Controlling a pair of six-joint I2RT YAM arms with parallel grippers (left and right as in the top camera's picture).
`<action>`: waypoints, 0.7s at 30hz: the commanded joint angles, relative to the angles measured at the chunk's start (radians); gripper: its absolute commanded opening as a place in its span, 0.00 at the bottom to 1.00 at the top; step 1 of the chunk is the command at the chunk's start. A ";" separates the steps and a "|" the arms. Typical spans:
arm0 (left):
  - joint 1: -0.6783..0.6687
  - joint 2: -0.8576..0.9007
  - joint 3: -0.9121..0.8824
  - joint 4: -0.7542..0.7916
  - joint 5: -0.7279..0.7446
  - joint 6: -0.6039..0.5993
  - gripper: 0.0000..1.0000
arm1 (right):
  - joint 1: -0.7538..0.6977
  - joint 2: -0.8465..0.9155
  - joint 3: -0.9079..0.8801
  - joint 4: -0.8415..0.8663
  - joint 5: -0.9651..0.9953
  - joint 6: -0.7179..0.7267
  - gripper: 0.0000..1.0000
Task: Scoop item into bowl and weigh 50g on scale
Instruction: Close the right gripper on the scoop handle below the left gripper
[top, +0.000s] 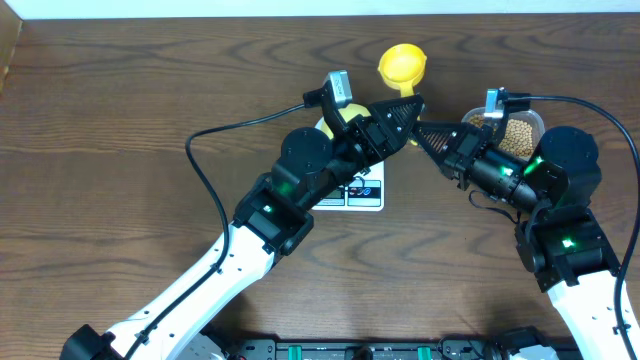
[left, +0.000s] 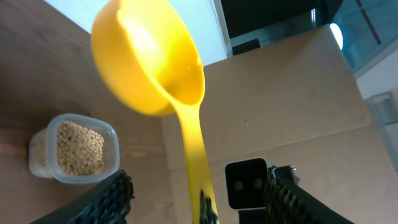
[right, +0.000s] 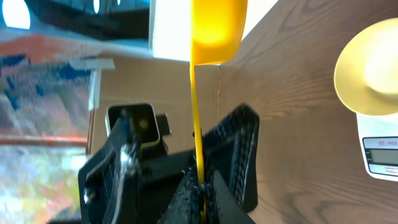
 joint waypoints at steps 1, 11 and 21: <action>0.007 -0.009 0.024 0.004 0.015 0.074 0.65 | 0.000 -0.008 0.016 0.003 -0.091 -0.082 0.01; 0.082 -0.009 0.024 -0.045 0.018 0.080 0.63 | -0.048 -0.008 0.016 -0.048 -0.179 -0.140 0.01; 0.101 -0.009 0.024 -0.044 0.007 0.080 0.50 | -0.047 -0.008 0.016 -0.114 -0.176 -0.340 0.01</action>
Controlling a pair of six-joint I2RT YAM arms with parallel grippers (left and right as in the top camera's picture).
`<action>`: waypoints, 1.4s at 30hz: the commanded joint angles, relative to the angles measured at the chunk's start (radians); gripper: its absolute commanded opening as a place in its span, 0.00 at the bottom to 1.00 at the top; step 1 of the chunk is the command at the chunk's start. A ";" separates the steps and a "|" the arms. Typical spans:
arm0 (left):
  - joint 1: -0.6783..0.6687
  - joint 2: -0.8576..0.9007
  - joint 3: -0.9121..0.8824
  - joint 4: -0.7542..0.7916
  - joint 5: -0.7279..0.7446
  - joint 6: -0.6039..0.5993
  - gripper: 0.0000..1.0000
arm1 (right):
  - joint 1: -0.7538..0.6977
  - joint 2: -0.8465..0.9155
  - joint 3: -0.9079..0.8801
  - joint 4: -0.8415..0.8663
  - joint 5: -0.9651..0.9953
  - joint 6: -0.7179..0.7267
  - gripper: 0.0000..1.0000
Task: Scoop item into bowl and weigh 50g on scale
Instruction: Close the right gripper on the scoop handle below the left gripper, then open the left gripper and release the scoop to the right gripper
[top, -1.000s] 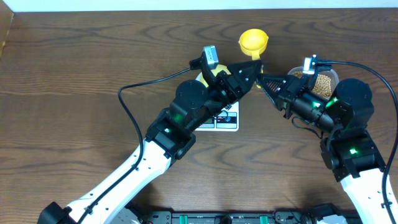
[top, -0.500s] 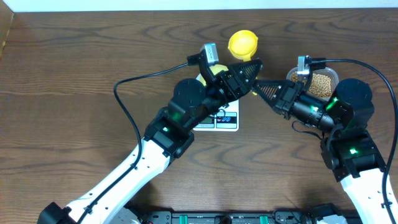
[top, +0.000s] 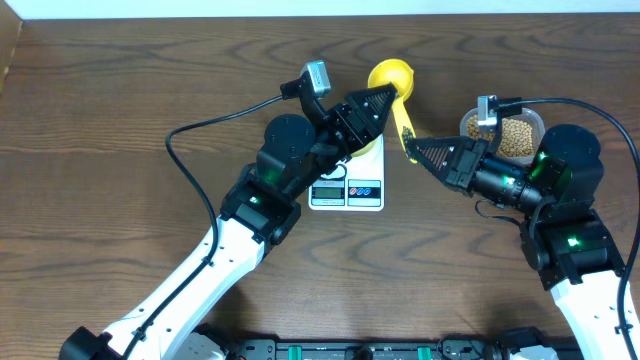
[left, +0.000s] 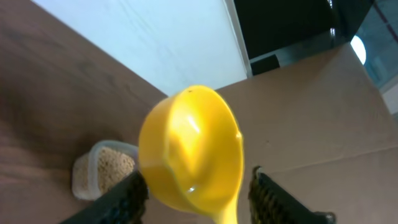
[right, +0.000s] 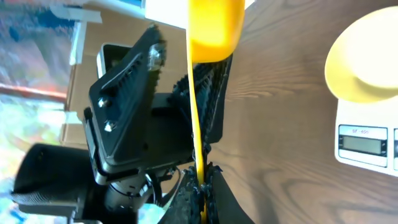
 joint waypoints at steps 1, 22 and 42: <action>0.012 -0.009 0.024 0.002 0.004 0.022 0.49 | -0.004 -0.008 0.016 -0.019 -0.008 -0.134 0.01; 0.028 -0.009 0.024 -0.062 -0.051 0.048 0.40 | 0.035 -0.053 0.016 -0.111 0.039 -0.413 0.01; 0.028 -0.009 0.024 -0.063 -0.052 0.048 0.28 | 0.082 -0.074 0.016 -0.179 0.215 -0.637 0.01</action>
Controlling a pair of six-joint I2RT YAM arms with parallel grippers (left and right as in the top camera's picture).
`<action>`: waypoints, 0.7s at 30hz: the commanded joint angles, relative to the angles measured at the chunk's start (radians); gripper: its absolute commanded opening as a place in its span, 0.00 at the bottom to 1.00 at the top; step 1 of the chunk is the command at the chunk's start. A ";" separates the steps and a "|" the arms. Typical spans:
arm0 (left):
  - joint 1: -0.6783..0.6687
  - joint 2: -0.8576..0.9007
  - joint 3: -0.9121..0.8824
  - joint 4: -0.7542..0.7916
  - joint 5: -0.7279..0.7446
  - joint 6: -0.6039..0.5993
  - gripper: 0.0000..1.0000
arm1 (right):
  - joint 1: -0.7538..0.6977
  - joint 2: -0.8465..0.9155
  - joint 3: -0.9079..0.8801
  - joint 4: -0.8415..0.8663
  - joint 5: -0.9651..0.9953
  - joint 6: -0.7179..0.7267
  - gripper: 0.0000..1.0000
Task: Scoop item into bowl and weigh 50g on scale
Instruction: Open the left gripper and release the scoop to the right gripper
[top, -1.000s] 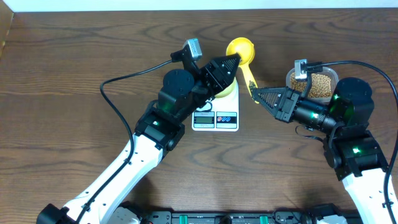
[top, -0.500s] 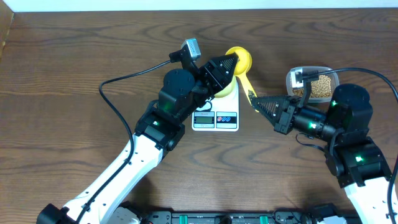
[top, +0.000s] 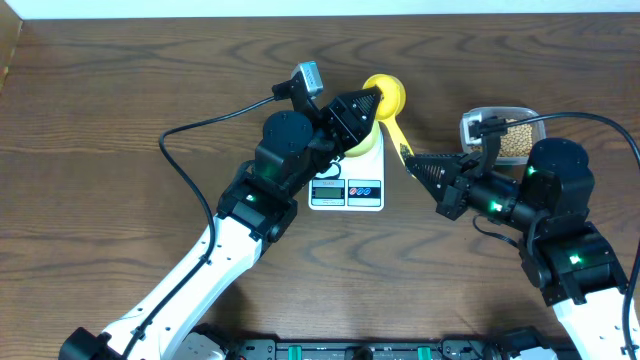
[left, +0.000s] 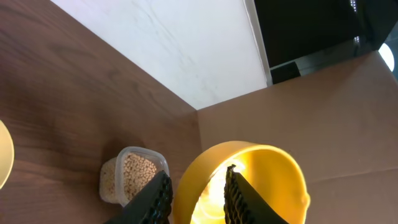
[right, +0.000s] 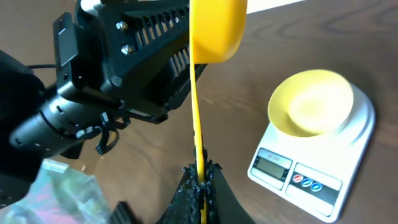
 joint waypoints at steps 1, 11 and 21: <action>0.004 -0.009 0.024 0.000 -0.014 0.013 0.27 | 0.018 -0.009 0.016 -0.008 0.071 -0.077 0.01; 0.004 -0.009 0.024 -0.022 -0.040 0.013 0.19 | 0.089 -0.009 0.016 -0.012 0.174 -0.125 0.01; 0.004 -0.009 0.024 -0.022 -0.040 0.013 0.08 | 0.095 -0.013 0.016 -0.016 0.209 -0.132 0.01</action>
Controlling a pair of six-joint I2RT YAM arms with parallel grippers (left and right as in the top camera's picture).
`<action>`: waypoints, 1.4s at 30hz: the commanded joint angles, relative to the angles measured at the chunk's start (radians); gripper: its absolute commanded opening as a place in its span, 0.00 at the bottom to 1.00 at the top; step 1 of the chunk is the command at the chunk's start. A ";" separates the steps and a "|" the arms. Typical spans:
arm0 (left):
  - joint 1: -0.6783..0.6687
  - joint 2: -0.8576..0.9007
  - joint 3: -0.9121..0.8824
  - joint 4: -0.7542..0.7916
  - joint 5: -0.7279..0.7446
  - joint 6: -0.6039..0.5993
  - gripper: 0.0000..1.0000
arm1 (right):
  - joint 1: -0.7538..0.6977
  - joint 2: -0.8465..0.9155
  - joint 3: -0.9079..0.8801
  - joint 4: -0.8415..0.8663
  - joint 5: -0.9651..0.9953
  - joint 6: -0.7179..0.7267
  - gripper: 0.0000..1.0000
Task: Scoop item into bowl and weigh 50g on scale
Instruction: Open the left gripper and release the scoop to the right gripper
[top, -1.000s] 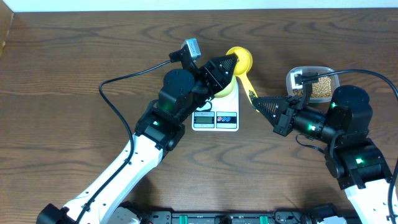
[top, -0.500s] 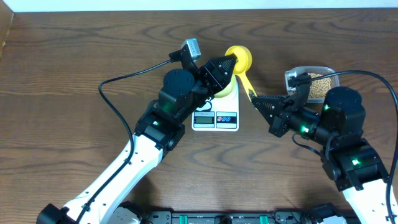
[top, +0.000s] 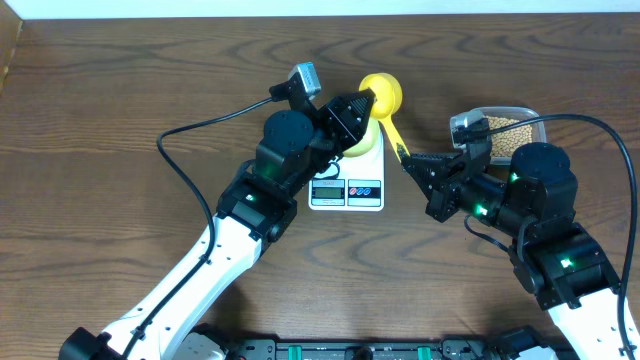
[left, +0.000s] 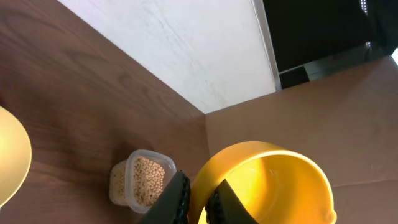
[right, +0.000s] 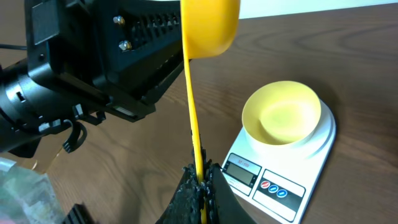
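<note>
The yellow scoop (top: 382, 93) hangs in the air behind the scale (top: 347, 190), cup up. My right gripper (right: 200, 180) is shut on the lower end of its thin handle (right: 191, 118). My left gripper (left: 198, 200) pinches the wall of the scoop's cup (left: 273, 180), one finger outside and one inside. The cup looks empty. A yellow bowl (right: 281, 115) sits empty on the white scale (right: 292, 168). The clear tub of beans (left: 140, 180) stands on the table beyond.
The bean tub (top: 500, 128) sits at the back right, just behind my right arm. The left arm's black cable (top: 200, 150) loops over the table at the left. A cardboard wall (left: 298, 106) rises past the table's far edge.
My left gripper's fingers, which stood apart on either side of the cup's rim, have come together on the cup wall. The right arm has shifted slightly left, still holding the handle.
At first my left gripper stood open around the scoop's handle, close to the right gripper shut on it. It then sat further up, open around the cup. Later its fingers straddled the cup's rim, and now they grip the wall. The right gripper held the handle throughout.
</note>
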 joint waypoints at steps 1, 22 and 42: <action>0.003 -0.009 0.024 0.002 -0.011 0.009 0.08 | 0.008 -0.015 0.016 -0.002 0.040 -0.022 0.01; 0.003 -0.009 0.024 0.043 0.024 -0.147 0.07 | -0.013 -0.035 0.016 0.078 -0.046 0.216 0.76; 0.003 -0.009 0.024 -0.020 0.045 -0.292 0.07 | -0.012 -0.036 0.016 0.149 -0.028 0.309 0.32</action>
